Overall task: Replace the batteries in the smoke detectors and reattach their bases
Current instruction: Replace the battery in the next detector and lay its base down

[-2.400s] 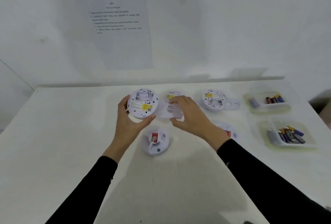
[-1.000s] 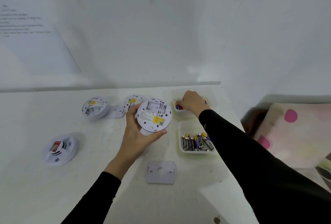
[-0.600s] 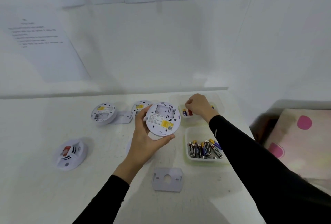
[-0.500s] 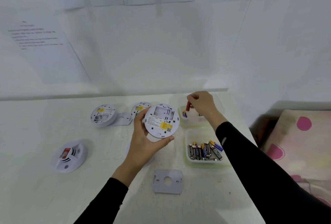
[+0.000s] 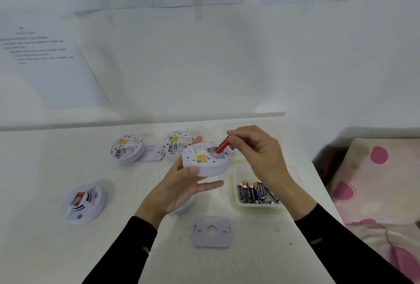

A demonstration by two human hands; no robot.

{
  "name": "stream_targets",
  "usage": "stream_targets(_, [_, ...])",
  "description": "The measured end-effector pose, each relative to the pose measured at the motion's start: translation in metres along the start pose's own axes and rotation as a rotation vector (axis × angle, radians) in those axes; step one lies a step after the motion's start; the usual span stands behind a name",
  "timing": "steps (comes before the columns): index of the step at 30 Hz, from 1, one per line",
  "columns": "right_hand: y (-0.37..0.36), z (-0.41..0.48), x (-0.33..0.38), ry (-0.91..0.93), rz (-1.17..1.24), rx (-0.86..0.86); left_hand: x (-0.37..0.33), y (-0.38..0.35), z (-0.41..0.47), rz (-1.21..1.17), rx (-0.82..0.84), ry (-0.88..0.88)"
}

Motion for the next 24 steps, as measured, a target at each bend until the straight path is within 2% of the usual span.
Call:
stream_targets(4, [-0.003,0.002,0.003,0.047,-0.081,0.009,0.001,-0.008,0.004,-0.166,0.061,-0.043])
stream_targets(6, [-0.005,0.004,0.003,0.074,-0.116,0.009,0.000,-0.010,0.008,-0.233,0.010,-0.067])
stream_targets(8, [-0.007,0.005,0.001,0.107,-0.174,0.013,0.002,-0.009,0.014,-0.246,-0.108,-0.061])
stream_targets(11, [-0.013,0.009,-0.003,0.145,-0.283,0.037,0.006,-0.003,0.023,-0.126,-0.254,-0.034])
stream_targets(16, [-0.017,0.012,-0.006,0.165,-0.302,0.036,0.004,0.001,0.023,0.153,-0.317,-0.107])
stream_targets(24, [-0.019,0.005,-0.017,0.221,-0.417,0.012,0.001,-0.005,0.023,0.064,-0.341,-0.196])
Point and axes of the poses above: each hand's wrist, its own z-axis towards the middle knuckle, its own y-axis out of the back of the hand, x = y × z, the point moved 6 cm from there along z, towards the middle knuckle, and after that the axes turned 9 degrees about -y, right-handed, at the moved point
